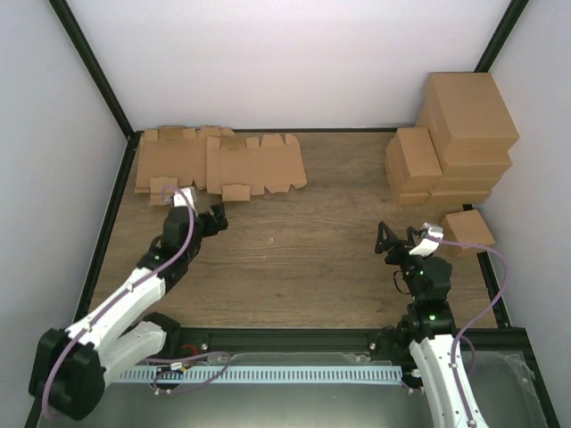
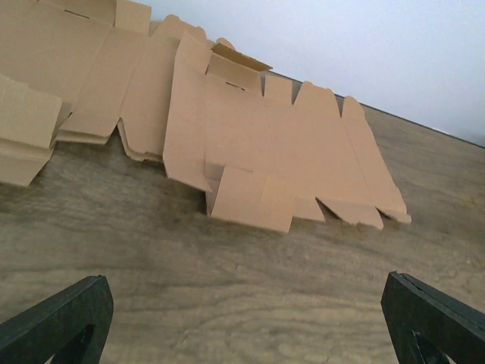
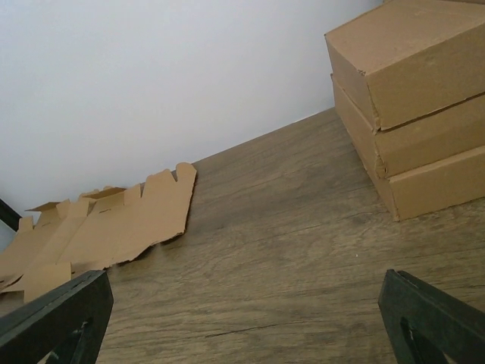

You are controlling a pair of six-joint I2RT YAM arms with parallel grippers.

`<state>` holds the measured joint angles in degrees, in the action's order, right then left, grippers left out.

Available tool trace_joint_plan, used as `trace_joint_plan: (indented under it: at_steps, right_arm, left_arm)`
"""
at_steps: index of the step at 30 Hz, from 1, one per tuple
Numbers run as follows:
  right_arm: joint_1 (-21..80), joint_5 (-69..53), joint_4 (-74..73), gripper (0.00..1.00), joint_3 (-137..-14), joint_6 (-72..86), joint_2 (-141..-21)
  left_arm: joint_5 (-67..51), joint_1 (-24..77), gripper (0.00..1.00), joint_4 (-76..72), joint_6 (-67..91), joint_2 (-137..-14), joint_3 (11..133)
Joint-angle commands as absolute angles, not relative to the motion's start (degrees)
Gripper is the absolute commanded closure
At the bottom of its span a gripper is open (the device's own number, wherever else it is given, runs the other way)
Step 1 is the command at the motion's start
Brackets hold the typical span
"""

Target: Fold the paper box

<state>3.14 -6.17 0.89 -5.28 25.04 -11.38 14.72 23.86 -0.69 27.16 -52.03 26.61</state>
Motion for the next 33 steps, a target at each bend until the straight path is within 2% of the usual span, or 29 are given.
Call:
trace_joint_plan:
  at_steps: [1,11,16,20,27,33]
  right_arm:
    - [3.25,-6.62,1.60,0.00,-5.56,26.02,-11.08]
    - [3.25,-8.96,2.32,0.00,-4.98,25.48,-10.45]
    - [3.25,-9.21,2.63,0.00,-4.97,25.40,-10.64]
    - [3.25,-9.26,2.60,0.00,-4.97,25.42,-10.58]
    - [3.25,-10.03,2.63,0.00,-5.01,25.05,-10.54]
    - [3.25,-11.62,3.14,0.00,-4.86,24.35,-10.30]
  left_arm:
    - [12.14,20.99,0.00,0.53,29.24,-60.60,34.33]
    - [0.96,12.37,0.00,5.90,30.18,-82.57,52.88]
    - [-0.38,7.19,0.02,12.33,30.33,-90.95,61.43]
    - [-4.06,3.61,0.10,12.23,29.88,-95.15,63.97]
    - [-20.88,-2.37,0.38,6.33,31.13,-103.07,65.76]
    - [-23.54,-2.46,0.46,0.90,29.78,-108.21,67.79]
